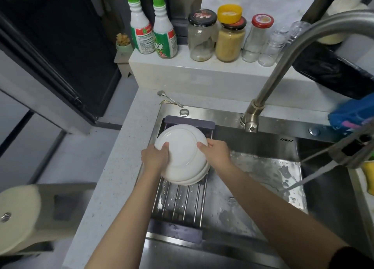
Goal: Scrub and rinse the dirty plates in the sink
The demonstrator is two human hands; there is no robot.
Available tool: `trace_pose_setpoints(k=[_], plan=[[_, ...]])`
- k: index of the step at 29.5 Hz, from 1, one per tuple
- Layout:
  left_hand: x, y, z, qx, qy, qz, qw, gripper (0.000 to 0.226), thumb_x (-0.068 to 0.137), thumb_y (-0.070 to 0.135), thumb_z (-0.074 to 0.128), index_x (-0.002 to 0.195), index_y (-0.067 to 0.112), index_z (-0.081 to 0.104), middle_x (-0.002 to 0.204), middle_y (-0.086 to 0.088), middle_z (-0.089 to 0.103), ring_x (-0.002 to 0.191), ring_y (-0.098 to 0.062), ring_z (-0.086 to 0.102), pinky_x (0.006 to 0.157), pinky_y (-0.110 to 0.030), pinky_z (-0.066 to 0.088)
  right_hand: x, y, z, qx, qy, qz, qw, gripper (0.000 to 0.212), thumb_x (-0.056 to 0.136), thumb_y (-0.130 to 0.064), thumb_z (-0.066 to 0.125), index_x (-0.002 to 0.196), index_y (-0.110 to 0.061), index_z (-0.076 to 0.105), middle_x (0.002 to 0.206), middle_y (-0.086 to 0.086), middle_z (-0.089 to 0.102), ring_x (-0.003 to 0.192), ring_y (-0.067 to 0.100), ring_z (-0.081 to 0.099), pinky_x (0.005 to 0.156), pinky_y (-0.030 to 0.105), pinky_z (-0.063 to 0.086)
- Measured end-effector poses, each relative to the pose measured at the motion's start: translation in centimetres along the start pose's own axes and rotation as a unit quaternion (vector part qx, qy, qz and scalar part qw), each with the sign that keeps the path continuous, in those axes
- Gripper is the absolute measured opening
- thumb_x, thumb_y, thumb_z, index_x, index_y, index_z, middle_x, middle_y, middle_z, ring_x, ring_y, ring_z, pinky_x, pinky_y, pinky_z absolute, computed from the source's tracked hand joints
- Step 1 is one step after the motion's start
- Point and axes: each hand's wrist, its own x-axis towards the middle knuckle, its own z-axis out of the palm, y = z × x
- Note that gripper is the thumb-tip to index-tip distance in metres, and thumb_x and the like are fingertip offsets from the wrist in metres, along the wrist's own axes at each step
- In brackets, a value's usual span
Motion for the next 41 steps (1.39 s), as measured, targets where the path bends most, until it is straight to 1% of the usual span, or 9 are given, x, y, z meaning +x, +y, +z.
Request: trace_pose_setpoints(k=[5, 9, 14, 17, 20, 30, 33, 37, 41], plan=[[-2.5, 0.9, 0.7, 0.000, 0.038, 0.050, 0.998, 0.057, 0.093, 0.026, 0.056, 0.144, 0.006, 0.036, 0.145, -0.018, 0.029, 0.131, -0.035, 0.036, 0.107, -0.036, 0.031, -0.5, 0.5, -0.5, 0.021, -0.002, 0.007, 1.000, 0.027, 0.086, -0.021, 0.067, 0.105, -0.002, 0.069, 0.097, 0.008, 0.066, 0.089, 0.018, 0.056, 0.075, 0.025, 0.041], [-5.5, 2.3, 2.8, -0.002, 0.070, 0.163, 0.984, 0.046, 0.090, 0.016, 0.057, 0.135, 0.013, 0.051, 0.144, -0.009, 0.036, 0.134, -0.027, 0.033, 0.111, -0.039, 0.026, -1.9, 0.7, -2.5, 0.069, 0.014, 0.019, 0.997, 0.047, 0.087, -0.020, 0.068, 0.131, -0.007, 0.056, 0.124, 0.014, 0.059, 0.113, 0.025, 0.058, 0.101, 0.042, 0.045], [-8.6, 6.1, 7.4, 0.002, -0.008, 0.297, 0.955, 0.027, 0.092, 0.020, 0.059, 0.119, 0.018, 0.066, 0.117, -0.002, 0.064, 0.111, -0.019, 0.055, 0.096, -0.028, 0.033, -3.7, 2.3, -7.1, 0.065, 0.117, -0.025, 0.991, 0.035, 0.089, -0.019, 0.065, 0.123, -0.015, 0.062, 0.115, 0.010, 0.061, 0.096, 0.017, 0.060, 0.090, 0.031, 0.048], [-9.6, 9.1, 10.6, -0.028, -0.099, 0.308, 0.946, 0.028, 0.090, 0.017, 0.063, 0.118, 0.011, 0.067, 0.092, -0.002, 0.067, 0.083, -0.013, 0.059, 0.085, -0.023, 0.045, -4.7, 3.3, -10.1, 0.066, 0.173, -0.030, 0.982, 0.029, 0.088, -0.016, 0.065, 0.117, -0.015, 0.065, 0.109, 0.007, 0.062, 0.090, 0.011, 0.057, 0.073, 0.016, 0.042], [-10.1, 11.7, 13.7, -0.033, -0.130, 0.321, 0.937, 0.030, 0.088, 0.011, 0.065, 0.118, 0.009, 0.066, 0.084, -0.002, 0.065, 0.076, -0.013, 0.057, 0.067, -0.013, 0.035, -5.3, 4.0, -12.5, 0.075, 0.205, -0.027, 0.975, 0.027, 0.088, -0.015, 0.065, 0.115, -0.012, 0.066, 0.105, 0.005, 0.064, 0.089, 0.011, 0.057, 0.074, 0.020, 0.042], [-8.2, 13.1, 16.4, 0.012, -0.063, 0.378, 0.924, 0.017, 0.085, 0.002, 0.060, 0.087, 0.006, 0.076, 0.089, -0.010, 0.073, 0.082, -0.020, 0.065, 0.071, -0.020, 0.040, -6.2, 4.8, -14.7, 0.142, 0.190, -0.016, 0.971, 0.022, 0.088, -0.013, 0.064, 0.109, -0.016, 0.068, 0.091, -0.010, 0.063, 0.081, 0.003, 0.058, 0.082, 0.027, 0.049], [-8.8, 14.7, 16.5, 0.004, -0.054, 0.361, 0.931, 0.018, 0.087, -0.001, 0.058, 0.090, 0.002, 0.076, 0.091, -0.012, 0.074, 0.081, -0.020, 0.064, 0.070, -0.018, 0.038, -6.9, 5.2, -15.0, 0.160, 0.184, -0.014, 0.970, 0.018, 0.088, -0.014, 0.065, 0.104, -0.021, 0.068, 0.090, -0.014, 0.063, 0.079, 0.003, 0.058, 0.070, 0.017, 0.047], [-9.0, 15.2, 16.2, 0.023, -0.063, 0.343, 0.937, 0.017, 0.090, 0.003, 0.059, 0.098, 0.002, 0.073, 0.097, -0.012, 0.073, 0.084, -0.019, 0.063, 0.070, -0.019, 0.038, -7.7, 4.9, -15.4, 0.164, 0.160, -0.024, 0.973, 0.018, 0.087, -0.014, 0.066, 0.103, -0.023, 0.069, 0.091, -0.015, 0.063, 0.086, 0.006, 0.061, 0.079, 0.022, 0.049], [-10.2, 15.5, 15.6, 0.050, -0.074, 0.350, 0.932, 0.022, 0.089, 0.017, 0.065, 0.110, 0.008, 0.070, 0.102, -0.009, 0.071, 0.092, -0.024, 0.066, 0.074, -0.026, 0.045, -9.3, 4.5, -16.8, 0.138, 0.139, -0.044, 0.980, 0.022, 0.087, -0.011, 0.066, 0.107, -0.017, 0.068, 0.092, -0.005, 0.067, 0.081, 0.004, 0.062, 0.074, 0.016, 0.049]])
